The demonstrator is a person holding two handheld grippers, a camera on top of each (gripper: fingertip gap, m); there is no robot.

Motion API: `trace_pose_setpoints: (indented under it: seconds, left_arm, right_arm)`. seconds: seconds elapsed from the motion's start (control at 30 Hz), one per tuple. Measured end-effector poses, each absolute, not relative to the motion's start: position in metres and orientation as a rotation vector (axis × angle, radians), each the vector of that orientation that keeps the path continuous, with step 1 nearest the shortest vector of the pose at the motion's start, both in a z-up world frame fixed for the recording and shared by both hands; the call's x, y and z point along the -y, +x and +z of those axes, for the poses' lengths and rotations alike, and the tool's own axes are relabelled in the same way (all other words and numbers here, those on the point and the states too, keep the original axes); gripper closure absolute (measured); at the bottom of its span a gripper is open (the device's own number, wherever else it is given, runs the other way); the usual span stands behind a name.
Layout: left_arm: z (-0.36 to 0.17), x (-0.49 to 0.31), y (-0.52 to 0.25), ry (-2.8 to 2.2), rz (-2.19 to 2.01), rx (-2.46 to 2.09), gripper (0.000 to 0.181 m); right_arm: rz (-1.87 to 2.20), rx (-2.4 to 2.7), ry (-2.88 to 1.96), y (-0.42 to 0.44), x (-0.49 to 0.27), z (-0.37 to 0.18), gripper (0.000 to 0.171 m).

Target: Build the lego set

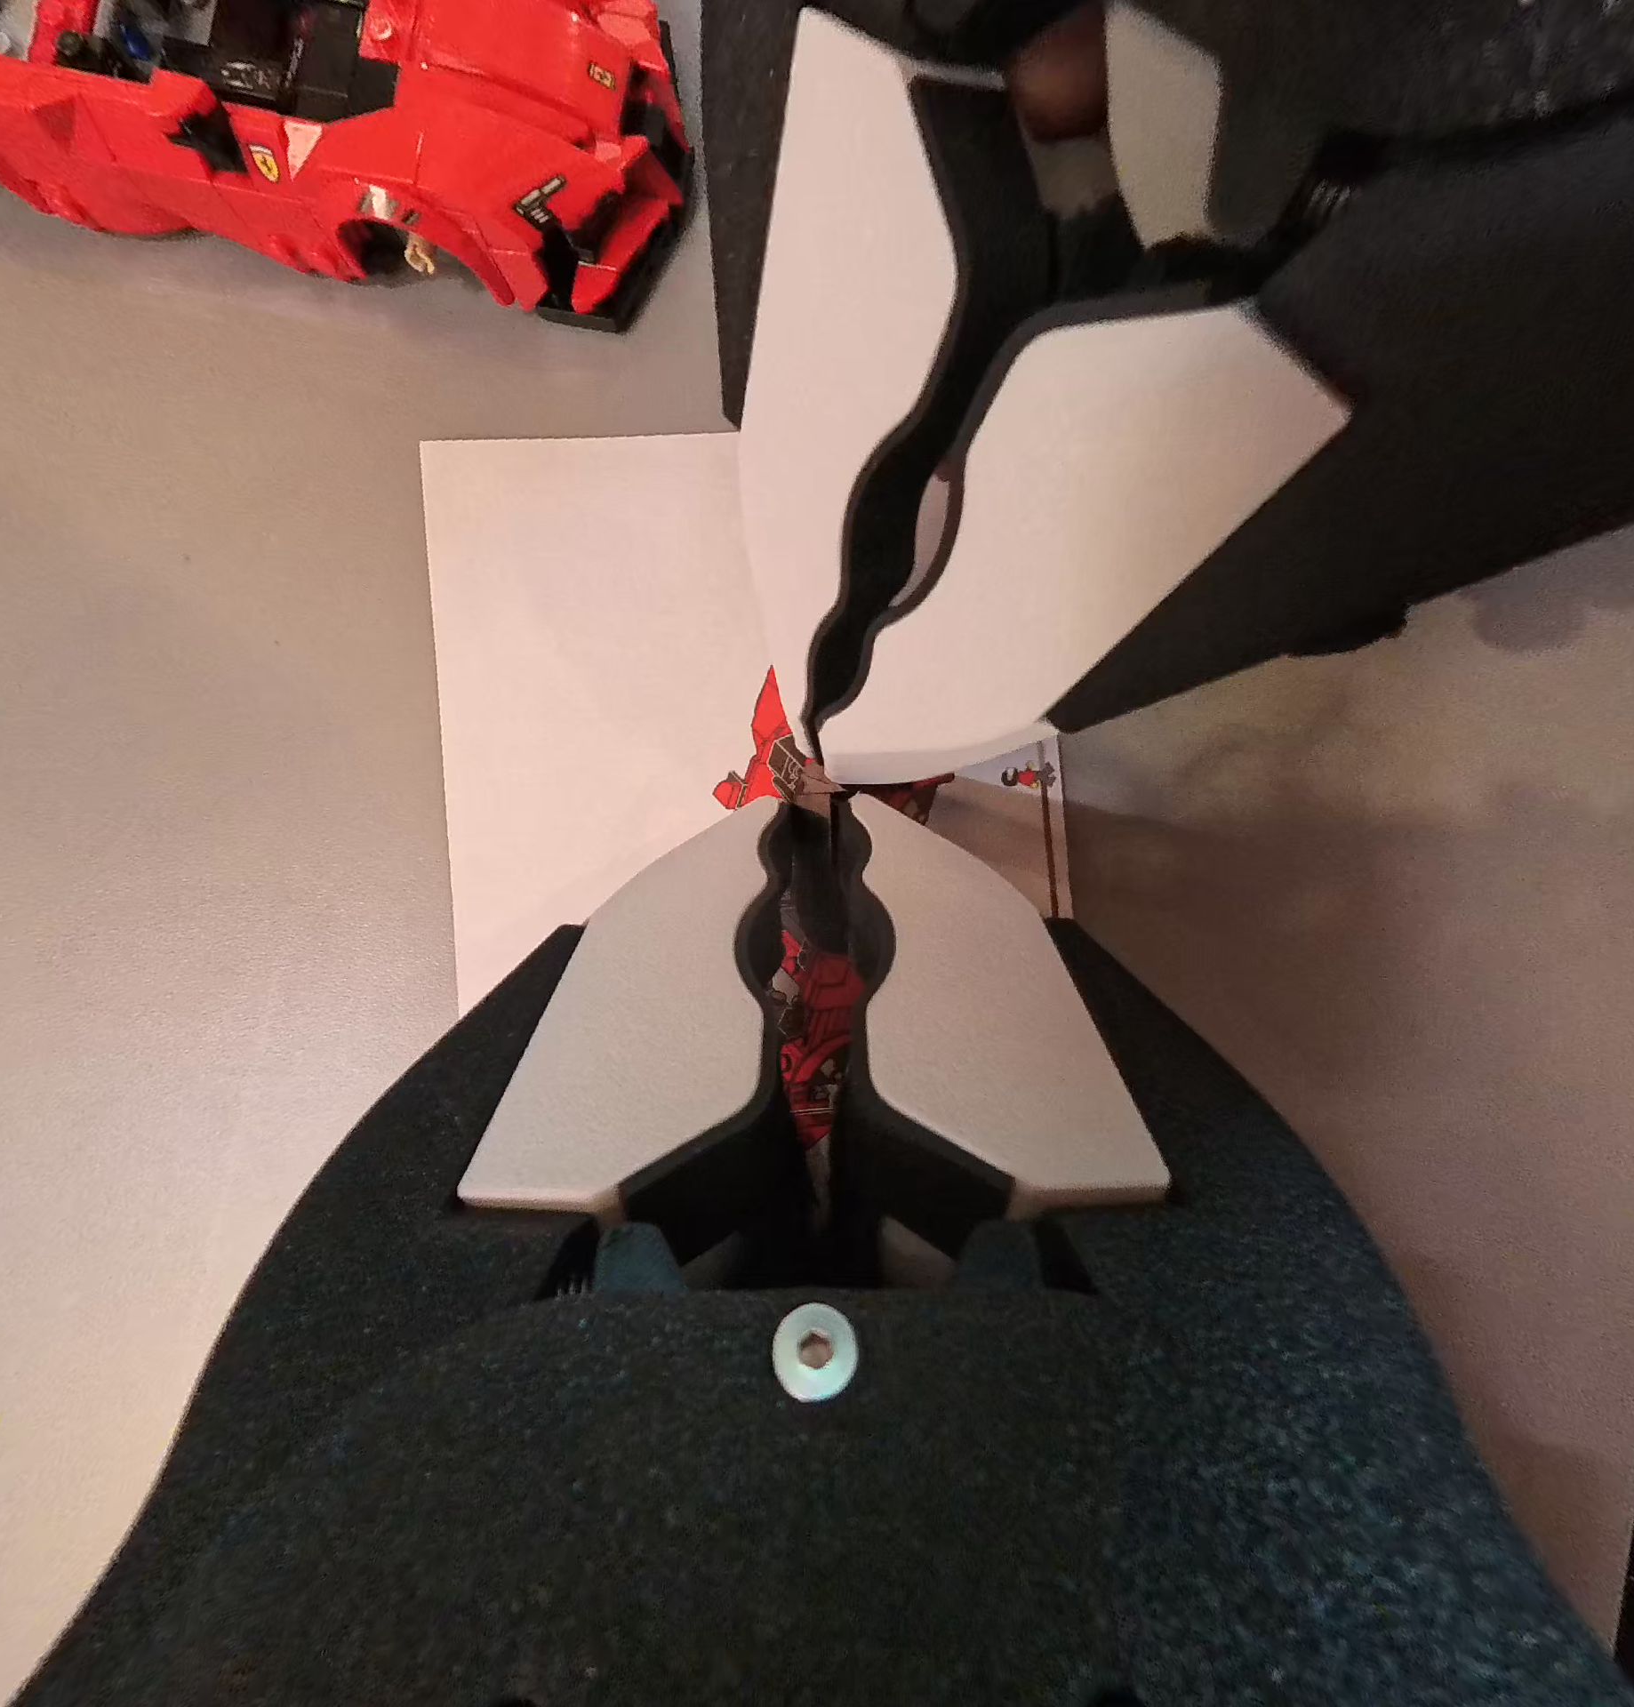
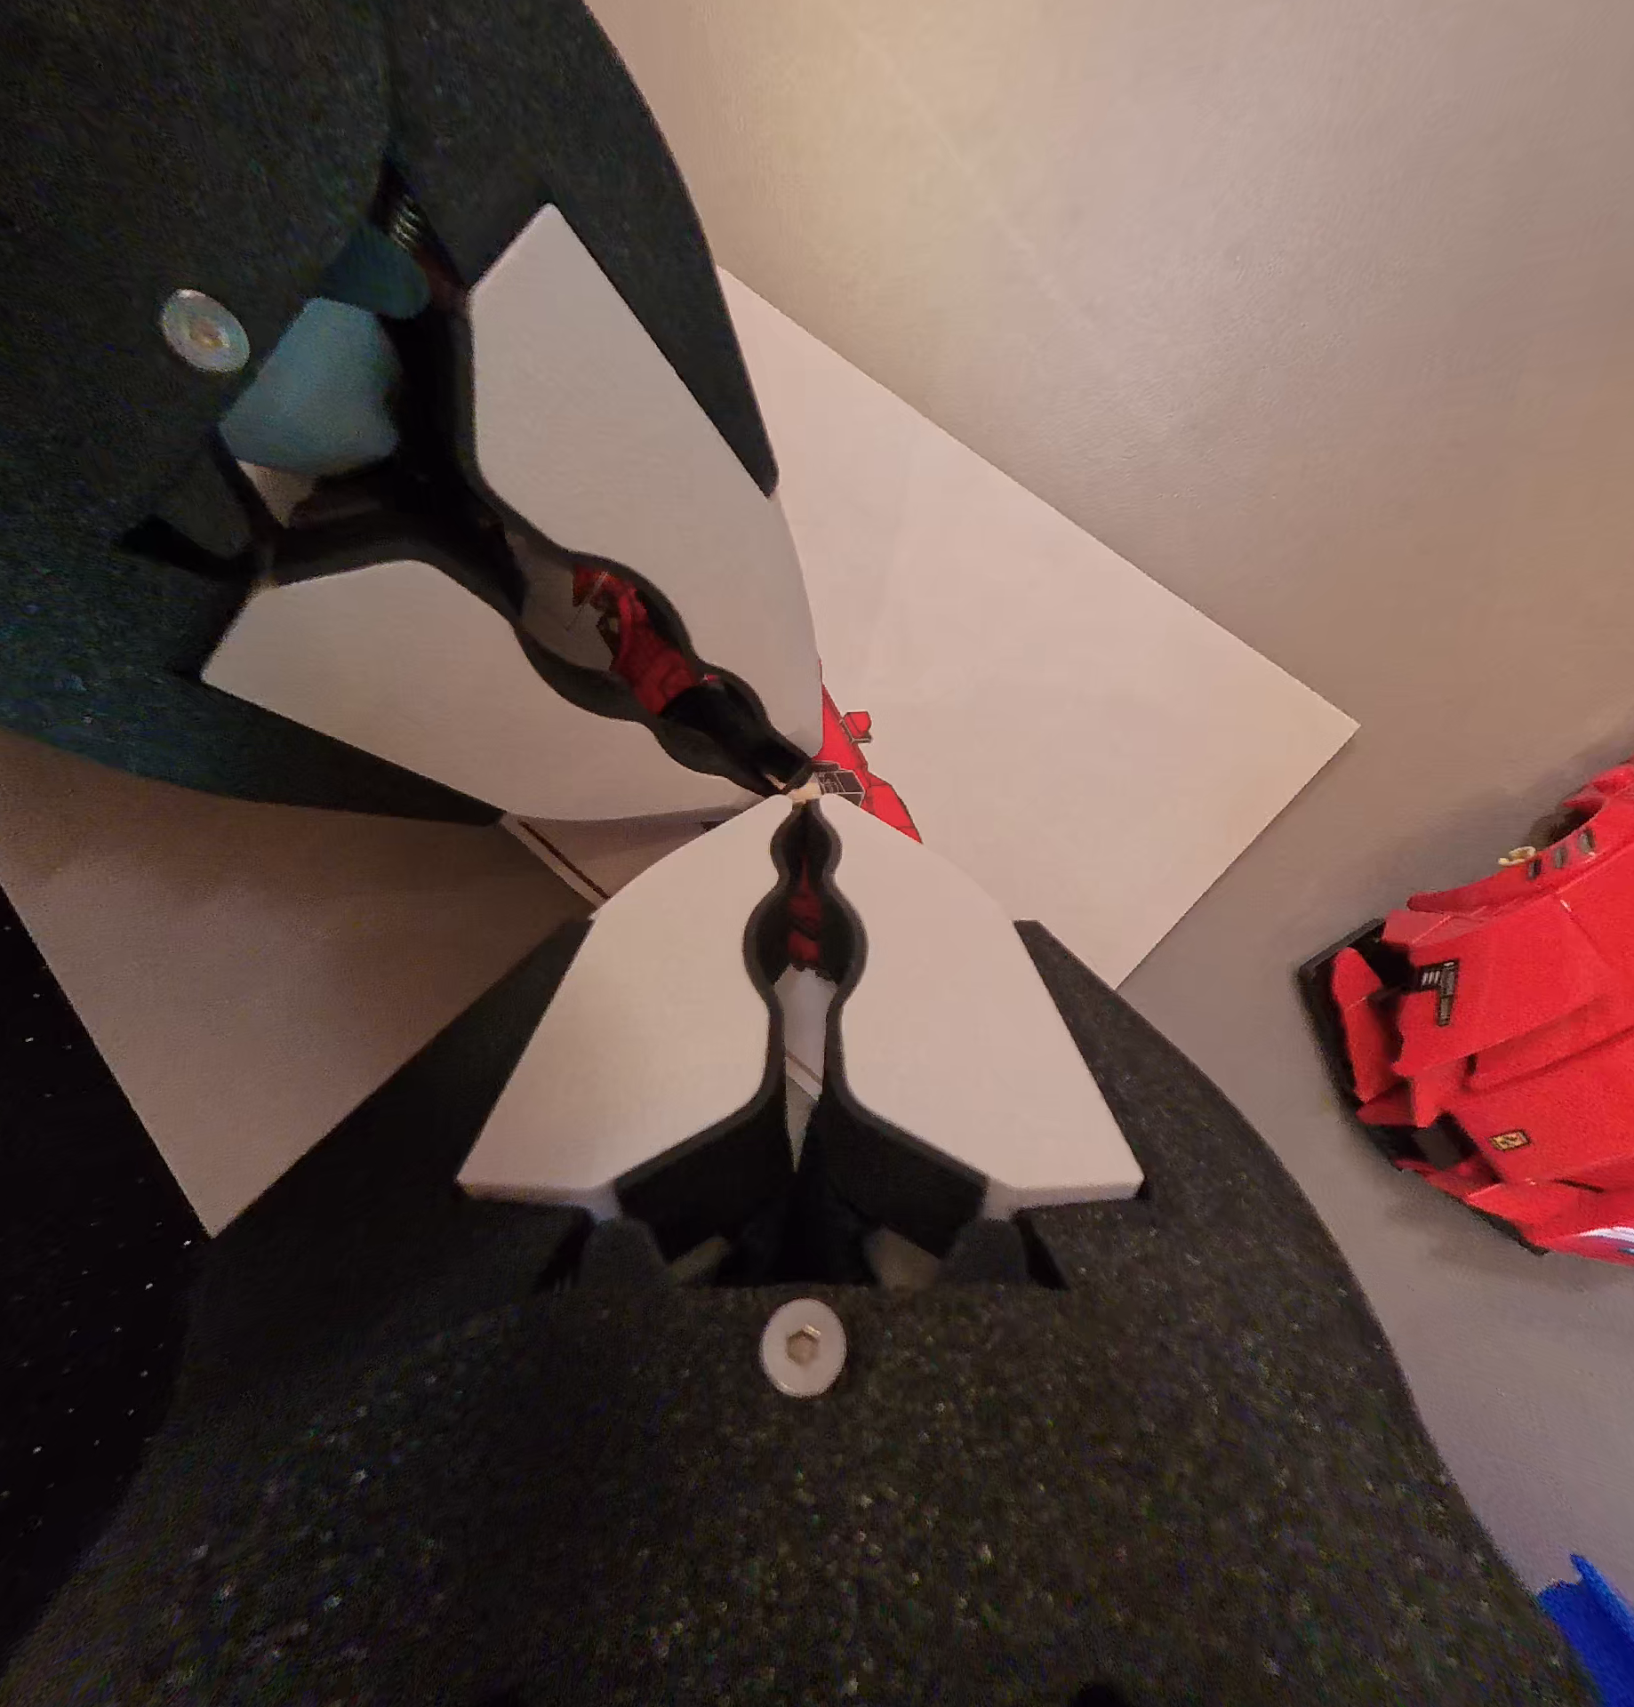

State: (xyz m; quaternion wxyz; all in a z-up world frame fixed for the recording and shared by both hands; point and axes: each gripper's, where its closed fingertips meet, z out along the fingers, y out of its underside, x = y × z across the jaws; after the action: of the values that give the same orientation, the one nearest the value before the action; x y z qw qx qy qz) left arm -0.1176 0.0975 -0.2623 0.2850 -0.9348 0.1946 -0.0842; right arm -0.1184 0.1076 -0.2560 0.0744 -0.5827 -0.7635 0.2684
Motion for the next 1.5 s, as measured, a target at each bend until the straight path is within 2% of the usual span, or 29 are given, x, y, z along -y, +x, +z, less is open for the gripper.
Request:
trace_pose_setpoints:
  seconds: [0.43,0.7,0.97,1.13,1.23,1.3,1.37,1.43,1.5]
  left_arm:
    - [-0.263,-0.096,-0.114,-2.485,-0.249,-0.516,0.173]
    - [-0.264,-0.096,-0.113,-2.478,-0.233,-0.533,0.173]
    - [-0.263,-0.096,-0.113,-2.474,-0.24,-0.529,0.173]
    - [-0.261,-0.095,-0.115,-2.472,-0.23,-0.527,0.173]
    - [-0.256,-0.094,-0.117,-2.456,-0.256,-0.508,0.173]
    - [-0.252,-0.094,-0.118,-2.444,-0.275,-0.491,0.173]
    - [-0.254,-0.093,-0.12,-2.451,-0.267,-0.487,0.173]
    - [-0.253,-0.094,-0.123,-2.445,-0.268,-0.477,0.173]
    - [-0.247,-0.094,-0.126,-2.422,-0.274,-0.455,0.174]
  right_arm:
    - [0.826,2.159,-1.566,-0.117,-0.105,-0.255,0.171]
    - [0.702,2.093,-1.357,-0.115,-0.104,-0.254,0.171]
    - [0.671,2.135,-1.366,-0.115,-0.104,-0.254,0.171]
    - [0.892,2.053,-1.464,-0.114,-0.107,-0.24,0.171]
    - [0.888,2.015,-1.533,-0.107,-0.118,-0.24,0.171]
    - [0.931,2.014,-1.575,-0.103,-0.112,-0.244,0.134]
    - [0.951,2.027,-1.595,-0.101,-0.103,-0.249,0.133]
    - [0.898,2.02,-1.592,-0.103,-0.1,-0.255,0.143]
    - [0.803,2.012,-1.59,-0.106,-0.101,-0.261,0.145]
